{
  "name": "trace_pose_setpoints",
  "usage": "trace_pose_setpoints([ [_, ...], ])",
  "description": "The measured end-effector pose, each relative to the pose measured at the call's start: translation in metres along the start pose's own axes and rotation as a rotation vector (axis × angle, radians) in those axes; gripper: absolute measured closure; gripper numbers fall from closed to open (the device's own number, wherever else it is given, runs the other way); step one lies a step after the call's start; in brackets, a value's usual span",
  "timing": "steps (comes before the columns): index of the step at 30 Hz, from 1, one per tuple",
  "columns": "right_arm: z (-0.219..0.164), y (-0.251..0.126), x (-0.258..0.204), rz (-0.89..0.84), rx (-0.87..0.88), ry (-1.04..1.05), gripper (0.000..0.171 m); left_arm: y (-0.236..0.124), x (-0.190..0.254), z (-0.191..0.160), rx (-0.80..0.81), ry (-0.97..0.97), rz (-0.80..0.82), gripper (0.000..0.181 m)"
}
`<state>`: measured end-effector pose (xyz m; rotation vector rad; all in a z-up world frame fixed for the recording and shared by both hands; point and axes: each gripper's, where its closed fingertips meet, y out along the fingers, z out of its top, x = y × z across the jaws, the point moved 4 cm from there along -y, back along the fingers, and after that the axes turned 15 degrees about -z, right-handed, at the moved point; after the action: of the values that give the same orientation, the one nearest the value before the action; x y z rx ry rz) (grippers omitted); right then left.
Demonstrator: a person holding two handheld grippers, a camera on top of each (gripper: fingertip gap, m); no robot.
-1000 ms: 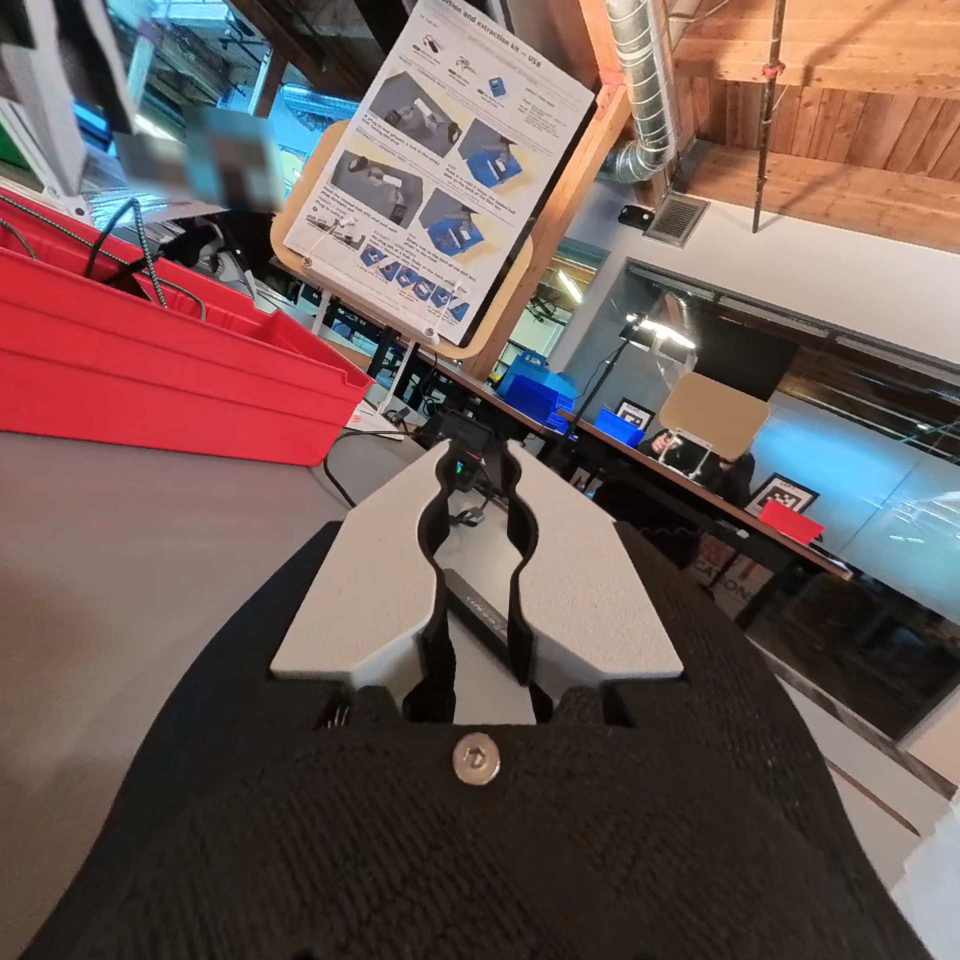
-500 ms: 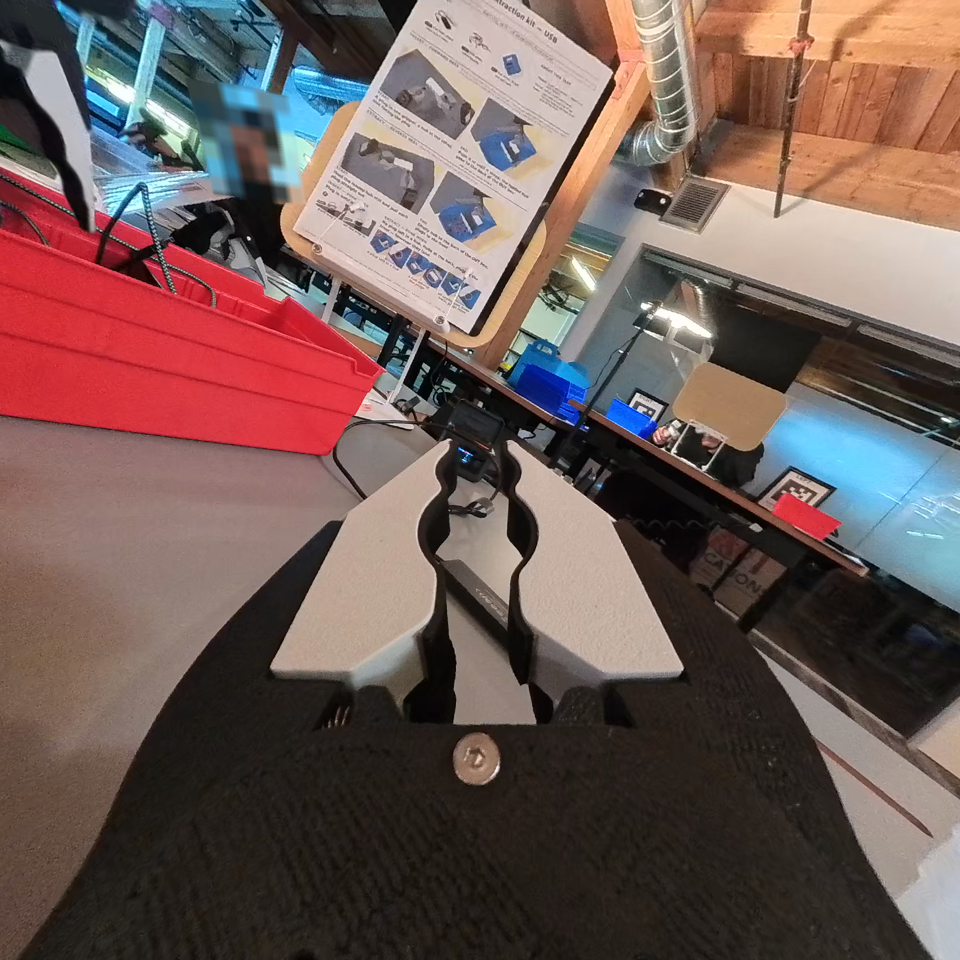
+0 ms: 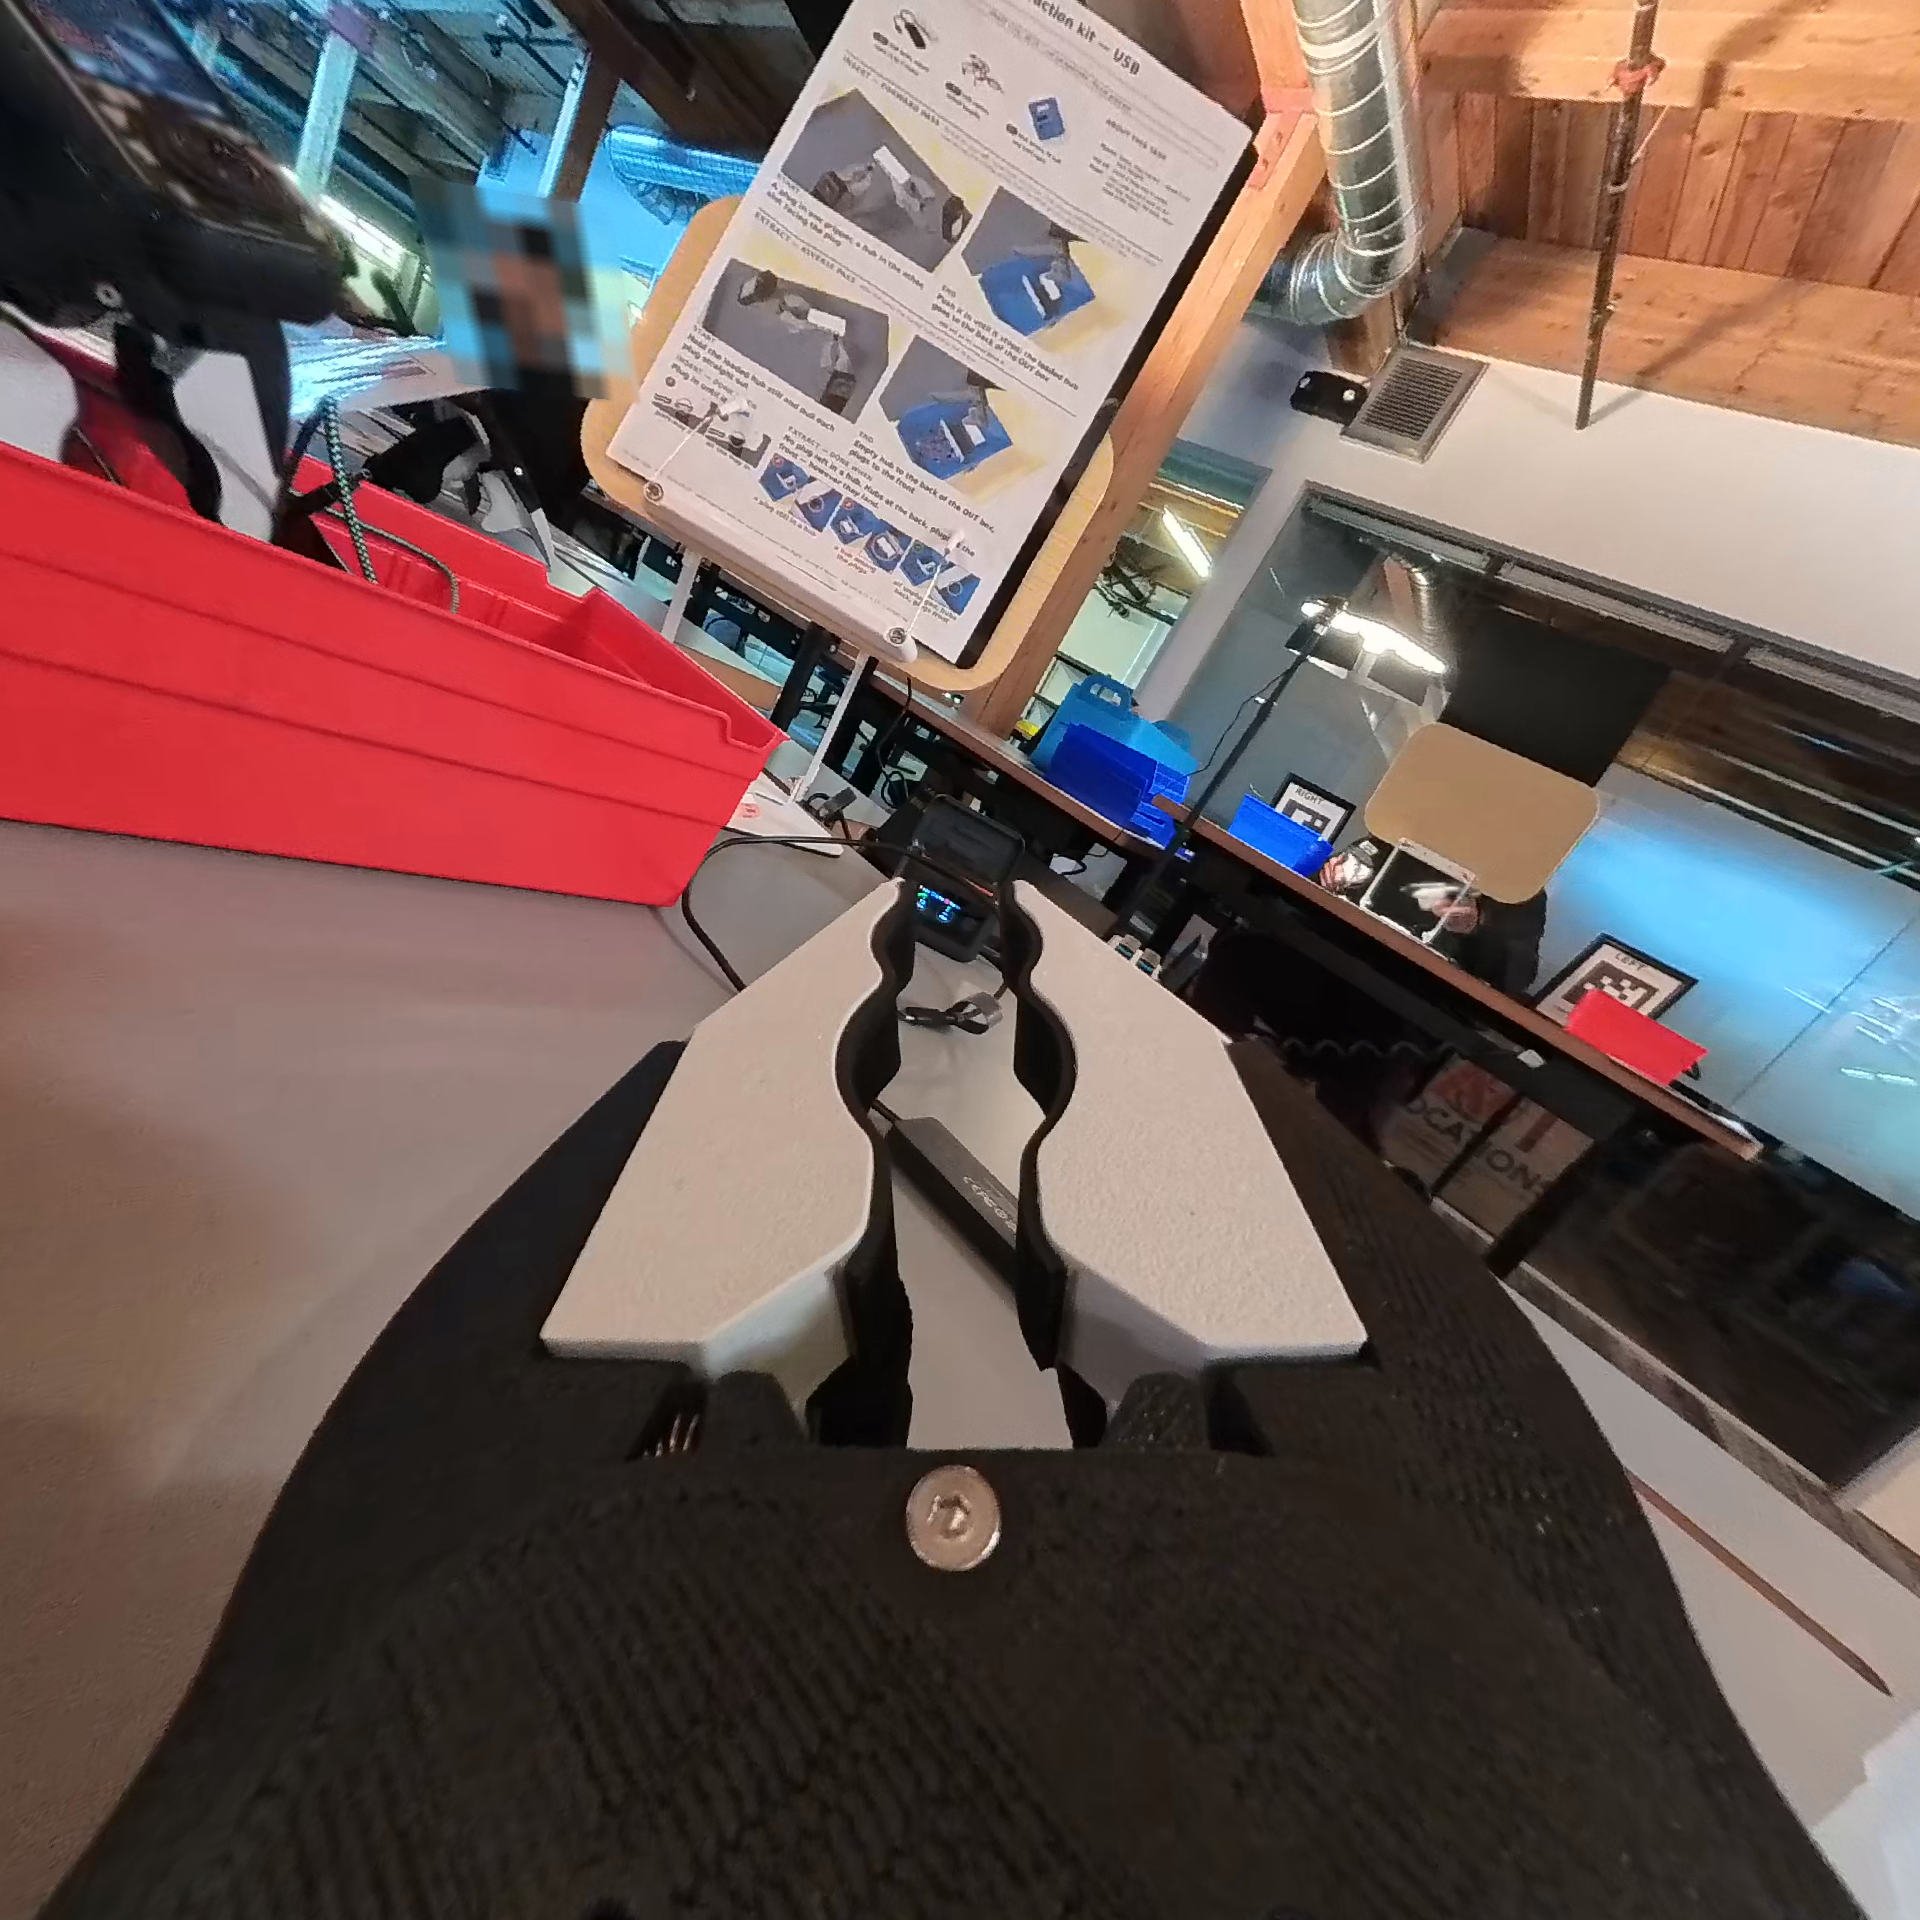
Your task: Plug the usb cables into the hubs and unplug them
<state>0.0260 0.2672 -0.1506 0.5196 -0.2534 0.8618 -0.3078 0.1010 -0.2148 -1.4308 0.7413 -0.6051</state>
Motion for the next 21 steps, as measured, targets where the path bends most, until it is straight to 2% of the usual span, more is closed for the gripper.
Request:
trace_pose_setpoints([
  [2, 0.000, 0.000, 0.000, 0.003, 0.000, 0.000, 0.157, -0.002, -0.002, 0.004, 0.007, 0.013, 0.016, 0.167],
  [5, -0.001, 0.001, -0.002, 0.010, -0.005, 0.001, 0.157, -0.002, -0.001, 0.005, -0.026, 0.028, 0.018, 0.179],
  [8, -0.001, 0.001, -0.002, 0.011, -0.005, 0.001, 0.157, -0.009, 0.004, 0.004, -0.052, 0.041, 0.022, 0.181],
  [11, -0.001, 0.001, -0.001, 0.010, -0.006, 0.004, 0.157, -0.033, 0.010, 0.005, -0.039, 0.017, 0.045, 0.181],
  [16, -0.001, 0.002, -0.002, 0.011, -0.007, 0.004, 0.157, -0.109, 0.016, 0.005, 0.023, -0.028, 0.166, 0.181],
  [21, -0.001, 0.002, -0.003, 0.011, -0.007, 0.008, 0.157, -0.219, 0.000, -0.002, 0.029, -0.082, 0.465, 0.181],
])
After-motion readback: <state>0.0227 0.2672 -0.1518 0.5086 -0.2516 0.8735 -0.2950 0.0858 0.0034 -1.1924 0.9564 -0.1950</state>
